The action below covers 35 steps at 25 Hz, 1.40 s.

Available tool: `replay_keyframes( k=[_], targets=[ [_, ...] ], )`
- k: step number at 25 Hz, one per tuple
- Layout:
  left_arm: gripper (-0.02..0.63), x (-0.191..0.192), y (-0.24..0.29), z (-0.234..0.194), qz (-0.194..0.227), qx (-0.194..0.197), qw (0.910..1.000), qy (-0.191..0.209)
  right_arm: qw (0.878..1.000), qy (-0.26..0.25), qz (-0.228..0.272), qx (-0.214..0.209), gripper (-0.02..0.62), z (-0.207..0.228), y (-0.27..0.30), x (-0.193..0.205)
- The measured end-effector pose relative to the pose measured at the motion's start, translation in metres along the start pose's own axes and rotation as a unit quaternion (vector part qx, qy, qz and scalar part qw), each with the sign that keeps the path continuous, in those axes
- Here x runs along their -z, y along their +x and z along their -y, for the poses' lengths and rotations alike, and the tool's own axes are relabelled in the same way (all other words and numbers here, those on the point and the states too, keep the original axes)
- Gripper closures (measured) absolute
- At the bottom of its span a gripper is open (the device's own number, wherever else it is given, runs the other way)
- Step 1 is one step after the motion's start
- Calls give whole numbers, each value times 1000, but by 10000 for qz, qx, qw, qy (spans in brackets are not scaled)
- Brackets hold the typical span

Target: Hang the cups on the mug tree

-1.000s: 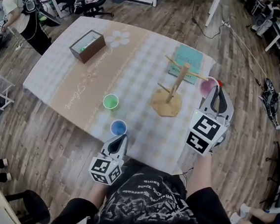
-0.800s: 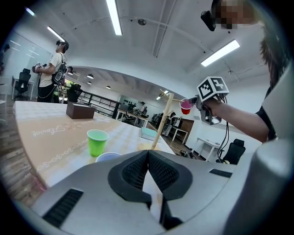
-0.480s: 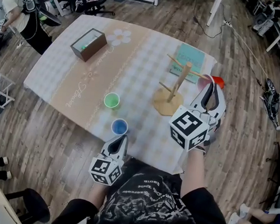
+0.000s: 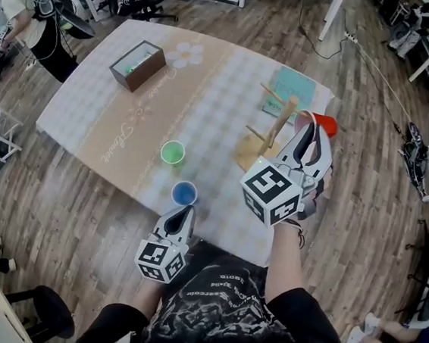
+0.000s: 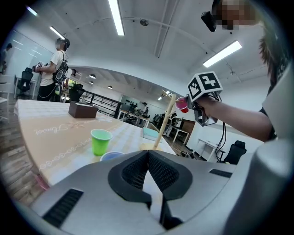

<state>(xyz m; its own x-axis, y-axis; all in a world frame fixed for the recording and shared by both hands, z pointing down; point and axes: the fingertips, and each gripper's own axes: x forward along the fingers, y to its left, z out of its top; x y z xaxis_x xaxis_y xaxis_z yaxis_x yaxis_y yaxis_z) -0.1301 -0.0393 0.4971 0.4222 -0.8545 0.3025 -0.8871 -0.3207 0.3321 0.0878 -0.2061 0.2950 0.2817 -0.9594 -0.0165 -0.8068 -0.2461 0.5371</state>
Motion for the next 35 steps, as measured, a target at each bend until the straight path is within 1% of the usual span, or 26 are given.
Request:
replay_keyframes(
  k=[9, 19, 26, 31, 34, 35],
  targets=[
    [586, -1, 4, 1, -38, 84, 9999, 83, 10000, 7, 92, -27, 548, -14, -4, -5],
    [586, 0, 7, -3, -48, 50, 10000, 70, 9994, -57, 209, -281, 534, -33, -6, -7],
    [586, 0, 9, -1, -63, 41, 9999, 73, 9980, -34, 62, -624, 531, -43, -1, 4],
    [586, -2, 9, -3, -73, 6, 10000, 62, 9968, 50, 72, -798, 531, -46, 1, 4],
    [586, -1, 9, -2, -79, 8, 9999, 67, 9947, 151, 72, -1014, 522, -51, -1, 6],
    [586, -1, 9, -1, -76, 13, 9999, 70, 9937, 206, 73, -1102, 505, -52, -2, 6]
  ],
)
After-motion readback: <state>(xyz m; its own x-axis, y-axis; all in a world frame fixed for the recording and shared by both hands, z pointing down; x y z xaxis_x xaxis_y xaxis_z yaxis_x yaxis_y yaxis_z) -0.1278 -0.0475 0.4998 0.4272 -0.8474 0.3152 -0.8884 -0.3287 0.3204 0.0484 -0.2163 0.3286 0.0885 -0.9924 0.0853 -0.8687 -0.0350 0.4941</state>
